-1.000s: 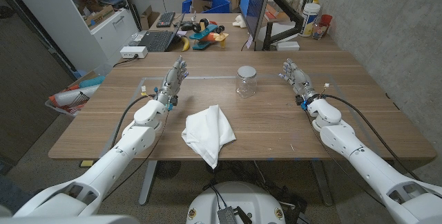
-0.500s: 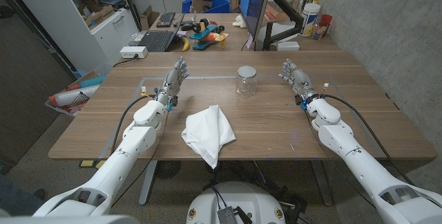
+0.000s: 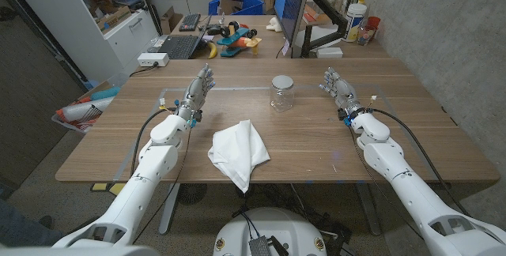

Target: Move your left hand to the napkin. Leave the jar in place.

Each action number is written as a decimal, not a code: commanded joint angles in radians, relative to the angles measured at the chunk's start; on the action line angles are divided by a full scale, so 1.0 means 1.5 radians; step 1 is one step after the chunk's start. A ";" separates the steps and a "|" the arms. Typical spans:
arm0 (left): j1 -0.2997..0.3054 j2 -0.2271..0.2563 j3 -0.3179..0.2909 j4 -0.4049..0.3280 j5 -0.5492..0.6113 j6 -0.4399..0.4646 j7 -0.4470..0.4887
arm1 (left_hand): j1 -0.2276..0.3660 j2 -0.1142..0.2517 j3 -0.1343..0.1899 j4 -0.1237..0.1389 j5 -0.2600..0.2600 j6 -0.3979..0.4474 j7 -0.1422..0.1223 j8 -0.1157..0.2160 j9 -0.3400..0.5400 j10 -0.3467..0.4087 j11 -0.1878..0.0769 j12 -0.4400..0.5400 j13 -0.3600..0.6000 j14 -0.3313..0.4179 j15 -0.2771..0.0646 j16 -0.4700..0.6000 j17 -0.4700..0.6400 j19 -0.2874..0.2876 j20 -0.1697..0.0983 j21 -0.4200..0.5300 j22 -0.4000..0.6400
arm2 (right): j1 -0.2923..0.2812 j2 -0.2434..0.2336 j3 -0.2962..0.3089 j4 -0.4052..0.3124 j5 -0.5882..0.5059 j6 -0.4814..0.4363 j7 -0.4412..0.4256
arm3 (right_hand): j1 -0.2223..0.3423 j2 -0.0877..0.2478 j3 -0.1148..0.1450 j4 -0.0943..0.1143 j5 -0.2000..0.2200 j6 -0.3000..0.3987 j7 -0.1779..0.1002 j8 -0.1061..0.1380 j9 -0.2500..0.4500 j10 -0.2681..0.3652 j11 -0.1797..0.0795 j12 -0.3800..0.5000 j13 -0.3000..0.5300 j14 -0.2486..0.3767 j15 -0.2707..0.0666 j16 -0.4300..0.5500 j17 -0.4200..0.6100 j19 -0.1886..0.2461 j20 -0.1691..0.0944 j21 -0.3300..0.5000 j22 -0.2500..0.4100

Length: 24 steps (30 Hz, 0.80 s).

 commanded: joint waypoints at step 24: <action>0.078 -0.013 -0.049 -0.086 0.071 -0.031 -0.019 | 0.009 0.006 0.002 -0.007 -0.002 0.005 0.000 0.004 0.003 0.000 -0.003 0.005 -0.007 0.000 -0.001 0.006 0.000 -0.016 0.008 -0.014 0.003 | -0.013 0.028 0.021 -0.007 -0.020 0.003 -0.005 | 0.001 0.009 0.002 -0.006 0.001 0.012 -0.005 0.002 0.001 0.014 0.000 -0.004 -0.003 0.009 0.000 0.006 -0.007 0.013 0.001 -0.010 0.003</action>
